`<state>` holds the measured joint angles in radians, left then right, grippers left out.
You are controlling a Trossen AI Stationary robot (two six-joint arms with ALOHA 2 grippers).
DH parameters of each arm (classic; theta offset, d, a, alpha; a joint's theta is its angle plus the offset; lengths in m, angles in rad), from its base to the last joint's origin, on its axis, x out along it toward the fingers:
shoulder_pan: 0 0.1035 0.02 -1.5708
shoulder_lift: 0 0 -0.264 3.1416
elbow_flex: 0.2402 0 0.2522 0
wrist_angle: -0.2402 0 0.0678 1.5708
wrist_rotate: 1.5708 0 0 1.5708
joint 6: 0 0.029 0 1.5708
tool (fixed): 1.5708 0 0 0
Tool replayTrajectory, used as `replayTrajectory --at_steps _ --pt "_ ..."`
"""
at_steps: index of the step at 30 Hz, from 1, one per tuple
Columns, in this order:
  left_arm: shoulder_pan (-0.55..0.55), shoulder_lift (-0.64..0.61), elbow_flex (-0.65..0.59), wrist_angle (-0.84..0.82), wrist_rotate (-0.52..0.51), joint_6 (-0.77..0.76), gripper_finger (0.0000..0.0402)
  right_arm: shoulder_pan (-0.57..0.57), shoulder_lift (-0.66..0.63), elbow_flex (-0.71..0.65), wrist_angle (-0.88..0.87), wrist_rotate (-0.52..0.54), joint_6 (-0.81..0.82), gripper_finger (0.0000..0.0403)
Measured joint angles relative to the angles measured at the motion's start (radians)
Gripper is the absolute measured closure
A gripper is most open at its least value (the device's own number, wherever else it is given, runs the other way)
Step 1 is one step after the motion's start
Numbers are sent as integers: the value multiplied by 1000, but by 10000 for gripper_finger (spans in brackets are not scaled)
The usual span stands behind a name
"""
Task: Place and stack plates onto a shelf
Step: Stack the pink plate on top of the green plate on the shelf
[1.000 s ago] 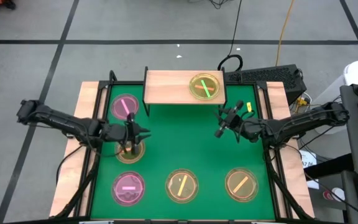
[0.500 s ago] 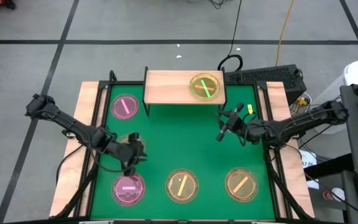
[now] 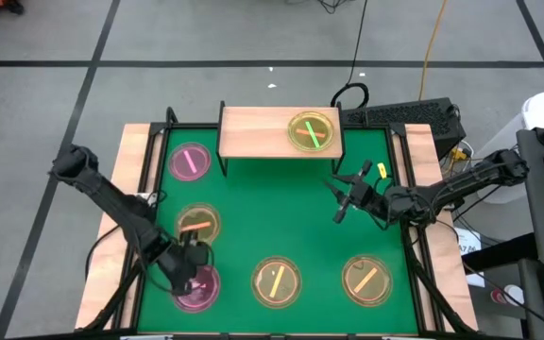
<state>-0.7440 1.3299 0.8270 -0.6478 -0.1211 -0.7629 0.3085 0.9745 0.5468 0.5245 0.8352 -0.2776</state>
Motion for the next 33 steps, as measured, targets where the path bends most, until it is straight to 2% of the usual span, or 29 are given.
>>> replayTrajectory --at_steps 10,17,20,26,33 --pt "-92 259 290 -187 19 10 314 1 0 0 18 1 5 321" --pt "-104 413 463 -219 26 53 314 1 0 0 18 1 29 321" --pt "-103 445 489 -211 55 17 314 1 0 0 17 1 29 321" --pt "-96 468 489 -196 80 -189 314 1 0 0 18 1 28 321" --pt "-86 514 489 -123 78 -204 314 1 0 0 17 1 27 321"
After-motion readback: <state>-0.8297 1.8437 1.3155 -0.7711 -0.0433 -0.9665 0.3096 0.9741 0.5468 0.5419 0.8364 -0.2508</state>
